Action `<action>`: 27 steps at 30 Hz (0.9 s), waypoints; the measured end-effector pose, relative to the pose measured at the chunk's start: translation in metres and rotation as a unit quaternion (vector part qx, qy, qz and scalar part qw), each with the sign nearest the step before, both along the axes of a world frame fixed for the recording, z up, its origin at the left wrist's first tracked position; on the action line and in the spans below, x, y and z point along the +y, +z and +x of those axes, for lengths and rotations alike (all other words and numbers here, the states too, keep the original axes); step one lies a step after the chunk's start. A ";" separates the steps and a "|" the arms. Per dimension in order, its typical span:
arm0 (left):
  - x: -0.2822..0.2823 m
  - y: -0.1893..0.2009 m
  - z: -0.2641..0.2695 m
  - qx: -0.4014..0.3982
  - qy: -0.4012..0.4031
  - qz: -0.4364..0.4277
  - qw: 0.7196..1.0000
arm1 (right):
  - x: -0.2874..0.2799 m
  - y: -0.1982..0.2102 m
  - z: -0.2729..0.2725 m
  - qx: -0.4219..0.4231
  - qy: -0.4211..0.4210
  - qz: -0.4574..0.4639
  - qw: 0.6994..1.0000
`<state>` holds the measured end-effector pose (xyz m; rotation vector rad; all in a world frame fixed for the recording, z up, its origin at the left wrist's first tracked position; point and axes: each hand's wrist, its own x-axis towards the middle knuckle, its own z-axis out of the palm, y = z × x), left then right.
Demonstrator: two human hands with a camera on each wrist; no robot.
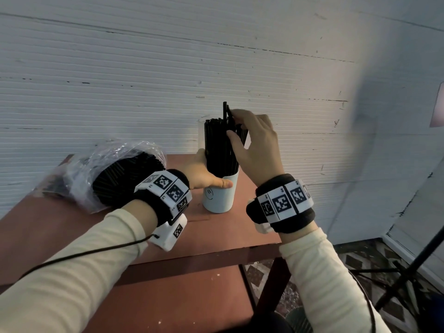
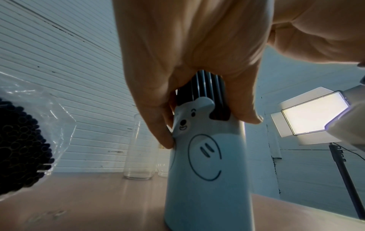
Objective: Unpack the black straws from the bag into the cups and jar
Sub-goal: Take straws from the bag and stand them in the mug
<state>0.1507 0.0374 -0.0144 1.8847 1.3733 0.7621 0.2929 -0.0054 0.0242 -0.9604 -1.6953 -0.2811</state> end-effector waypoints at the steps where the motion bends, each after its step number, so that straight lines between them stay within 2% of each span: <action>1: 0.000 0.001 0.000 0.001 0.000 0.000 1.000 | 0.000 0.001 0.000 0.001 0.006 -0.007 1.000; 7: -0.002 0.003 0.000 -0.004 -0.006 -0.009 1.000 | 0.002 0.005 0.000 0.029 0.002 -0.095 0.995; 20: 0.000 0.004 0.000 0.002 -0.027 0.002 1.000 | 0.003 0.006 0.008 -0.004 -0.061 -0.182 0.981; 24: 0.000 0.003 -0.001 -0.014 -0.034 0.003 0.999 | 0.002 0.006 0.007 -0.010 -0.065 -0.206 0.976; 27: 0.000 0.007 -0.003 0.011 -0.064 -0.002 0.998 | 0.002 0.005 0.007 0.000 -0.058 -0.214 0.975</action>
